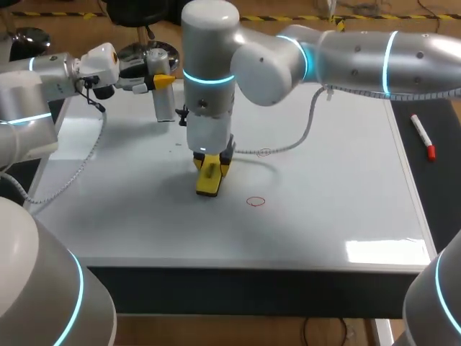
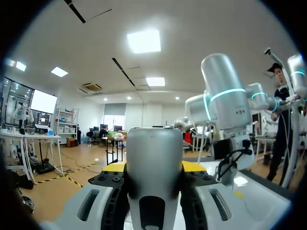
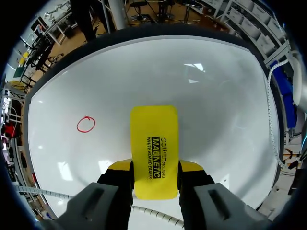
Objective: Pick up the inspection probe, press it on each red-marked spot on the whiteboard one by one, put down the probe, pick up the eraser, and wipe off all the red marks.
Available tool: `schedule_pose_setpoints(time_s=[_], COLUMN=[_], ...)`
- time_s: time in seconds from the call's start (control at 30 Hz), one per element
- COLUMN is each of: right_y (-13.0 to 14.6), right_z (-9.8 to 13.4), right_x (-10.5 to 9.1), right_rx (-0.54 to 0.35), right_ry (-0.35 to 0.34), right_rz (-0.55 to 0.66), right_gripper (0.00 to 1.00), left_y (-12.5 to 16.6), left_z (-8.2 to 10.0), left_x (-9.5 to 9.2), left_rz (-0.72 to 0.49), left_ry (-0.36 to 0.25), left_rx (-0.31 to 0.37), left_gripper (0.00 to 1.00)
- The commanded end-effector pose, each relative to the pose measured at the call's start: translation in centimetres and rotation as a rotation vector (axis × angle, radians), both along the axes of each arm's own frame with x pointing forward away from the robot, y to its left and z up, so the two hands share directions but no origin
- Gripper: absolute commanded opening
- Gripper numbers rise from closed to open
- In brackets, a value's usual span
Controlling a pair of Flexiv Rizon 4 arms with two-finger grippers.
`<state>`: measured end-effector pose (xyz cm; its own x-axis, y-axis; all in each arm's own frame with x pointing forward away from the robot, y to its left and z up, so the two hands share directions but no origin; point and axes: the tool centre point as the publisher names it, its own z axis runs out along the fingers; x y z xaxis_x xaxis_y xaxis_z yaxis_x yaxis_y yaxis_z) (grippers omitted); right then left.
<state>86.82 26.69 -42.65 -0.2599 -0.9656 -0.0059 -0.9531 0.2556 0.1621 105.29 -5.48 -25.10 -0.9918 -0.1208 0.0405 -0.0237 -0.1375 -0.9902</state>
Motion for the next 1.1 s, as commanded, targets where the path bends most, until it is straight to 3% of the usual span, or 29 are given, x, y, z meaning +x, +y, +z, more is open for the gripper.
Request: schedule_pose_setpoints(time_s=[0.03,0.83,1.1], right_y=[0.2,-4.7,-4.3], right_z=[-0.7,-2.6,-0.5], right_x=[0.1,-1.6,-1.8], right_rx=[-0.007,-0.057,-0.070], right_ry=[0.005,0.073,0.064], right_rz=[0.010,-0.019,-0.007], right_gripper=[0.00,0.00,0.00], left_y=[-0.1,-0.1,-0.1], left_z=[0.1,0.1,0.1], left_x=[-0.1,-0.1,-0.1], left_rz=[0.004,0.004,0.004], left_ry=[-0.001,-0.001,-0.001], left_rx=[0.000,0.000,0.000], left_gripper=[0.00,0.00,0.00])
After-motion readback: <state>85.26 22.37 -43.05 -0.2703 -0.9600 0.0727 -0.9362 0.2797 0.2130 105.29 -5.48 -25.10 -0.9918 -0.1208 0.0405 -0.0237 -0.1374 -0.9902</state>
